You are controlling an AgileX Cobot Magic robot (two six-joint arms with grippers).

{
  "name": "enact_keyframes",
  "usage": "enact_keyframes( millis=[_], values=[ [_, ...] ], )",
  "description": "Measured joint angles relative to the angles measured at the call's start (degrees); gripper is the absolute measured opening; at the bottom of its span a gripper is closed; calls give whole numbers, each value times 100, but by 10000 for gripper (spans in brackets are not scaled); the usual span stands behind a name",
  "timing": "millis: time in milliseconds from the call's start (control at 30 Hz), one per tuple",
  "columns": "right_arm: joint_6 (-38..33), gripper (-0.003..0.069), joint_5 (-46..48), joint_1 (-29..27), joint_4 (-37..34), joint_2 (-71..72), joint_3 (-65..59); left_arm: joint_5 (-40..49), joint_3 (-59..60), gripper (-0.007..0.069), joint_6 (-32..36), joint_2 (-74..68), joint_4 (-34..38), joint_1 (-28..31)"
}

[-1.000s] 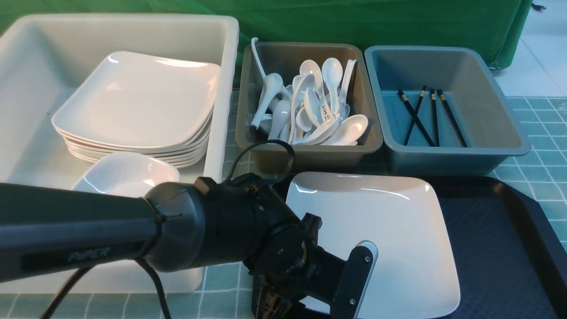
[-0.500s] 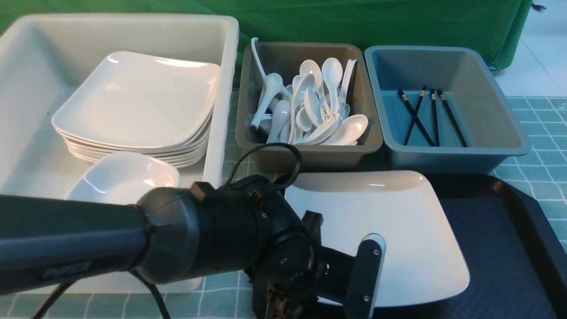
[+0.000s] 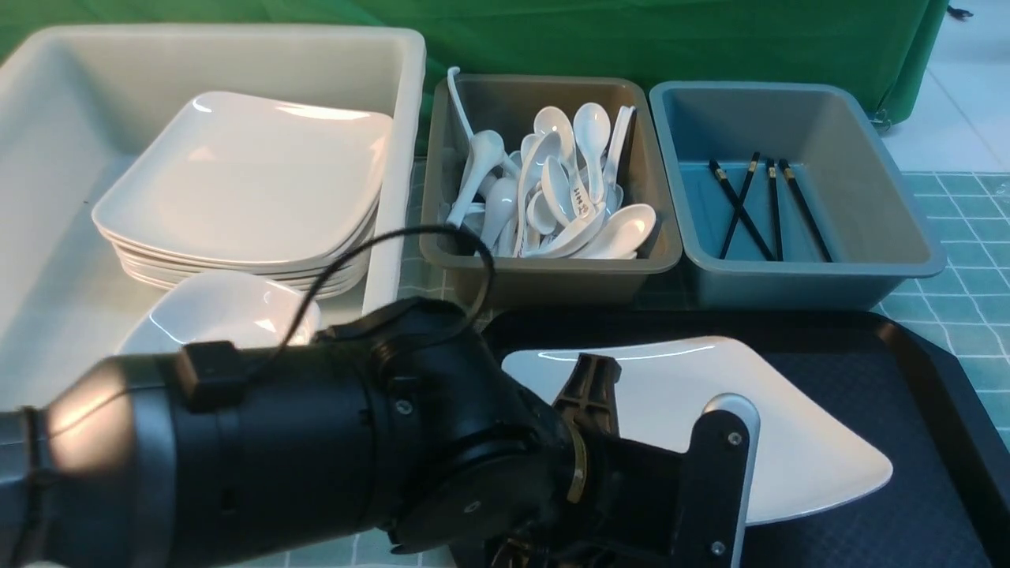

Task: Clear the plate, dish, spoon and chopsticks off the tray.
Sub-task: Use the left arm to put the plate into the large storage box on the left

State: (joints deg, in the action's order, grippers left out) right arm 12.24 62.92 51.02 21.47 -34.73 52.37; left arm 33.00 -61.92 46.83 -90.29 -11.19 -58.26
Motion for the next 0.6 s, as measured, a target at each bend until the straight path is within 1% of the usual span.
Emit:
enact_keyframes(
  millis=[200, 467, 600],
  values=[
    [53, 127, -6, 0, 204, 0, 0, 41, 11, 22, -241, 710, 66, 0],
    [75, 134, -48, 0, 301, 0, 0, 69, 54, 28, -283, 1319, 107, 0],
    [207, 139, -104, 0, 390, 0, 0, -20, 54, 28, -335, 1666, 112, 0]
  ],
)
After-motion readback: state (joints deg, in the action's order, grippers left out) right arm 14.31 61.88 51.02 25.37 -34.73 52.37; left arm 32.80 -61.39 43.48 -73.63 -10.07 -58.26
